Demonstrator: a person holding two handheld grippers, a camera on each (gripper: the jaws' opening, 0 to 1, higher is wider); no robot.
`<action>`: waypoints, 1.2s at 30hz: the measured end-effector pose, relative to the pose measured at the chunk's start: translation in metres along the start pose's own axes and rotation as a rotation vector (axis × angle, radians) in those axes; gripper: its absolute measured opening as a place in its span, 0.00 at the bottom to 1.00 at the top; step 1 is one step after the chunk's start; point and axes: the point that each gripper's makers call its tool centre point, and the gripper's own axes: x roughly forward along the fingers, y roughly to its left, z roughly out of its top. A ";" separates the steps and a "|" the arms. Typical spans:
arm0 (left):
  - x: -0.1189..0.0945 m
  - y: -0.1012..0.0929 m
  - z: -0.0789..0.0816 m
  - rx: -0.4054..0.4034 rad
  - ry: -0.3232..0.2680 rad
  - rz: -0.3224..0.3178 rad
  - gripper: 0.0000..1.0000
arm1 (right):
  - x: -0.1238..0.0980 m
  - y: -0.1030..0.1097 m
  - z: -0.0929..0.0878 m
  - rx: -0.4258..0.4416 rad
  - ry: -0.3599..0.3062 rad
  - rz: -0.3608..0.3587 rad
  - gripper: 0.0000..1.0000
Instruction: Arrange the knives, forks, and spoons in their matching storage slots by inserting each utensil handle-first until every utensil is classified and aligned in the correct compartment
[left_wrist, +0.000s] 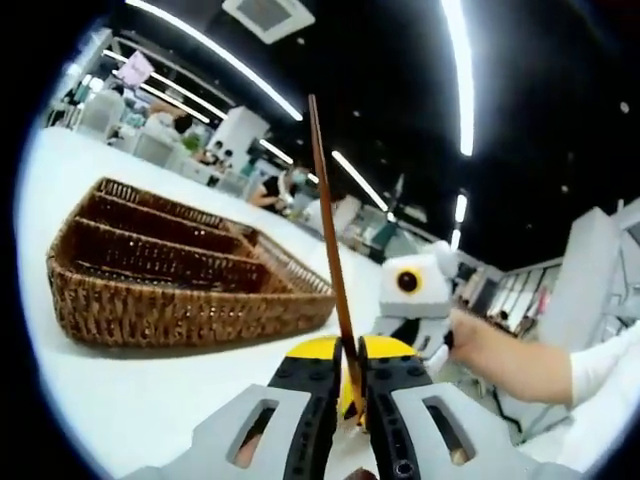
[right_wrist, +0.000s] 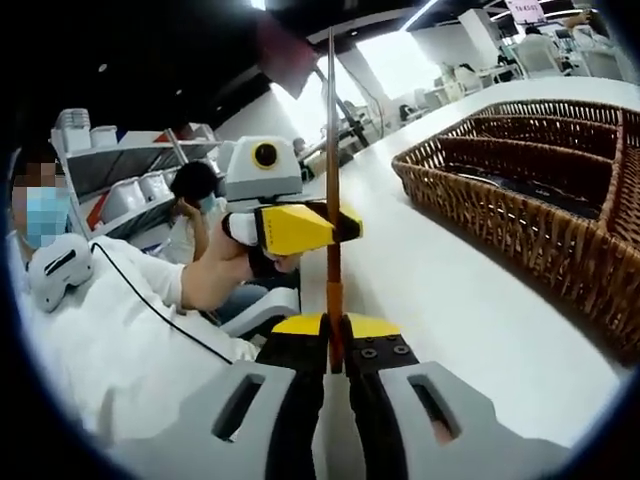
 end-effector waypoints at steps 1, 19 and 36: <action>0.000 0.001 0.001 0.003 -0.002 0.005 0.06 | 0.000 -0.001 0.000 0.002 0.000 -0.005 0.05; 0.004 -0.002 -0.002 0.094 0.007 0.020 0.23 | -0.006 -0.009 -0.001 0.050 -0.004 -0.040 0.05; 0.006 0.000 -0.006 0.306 0.044 0.086 0.38 | -0.017 -0.013 0.001 0.122 0.030 -0.114 0.05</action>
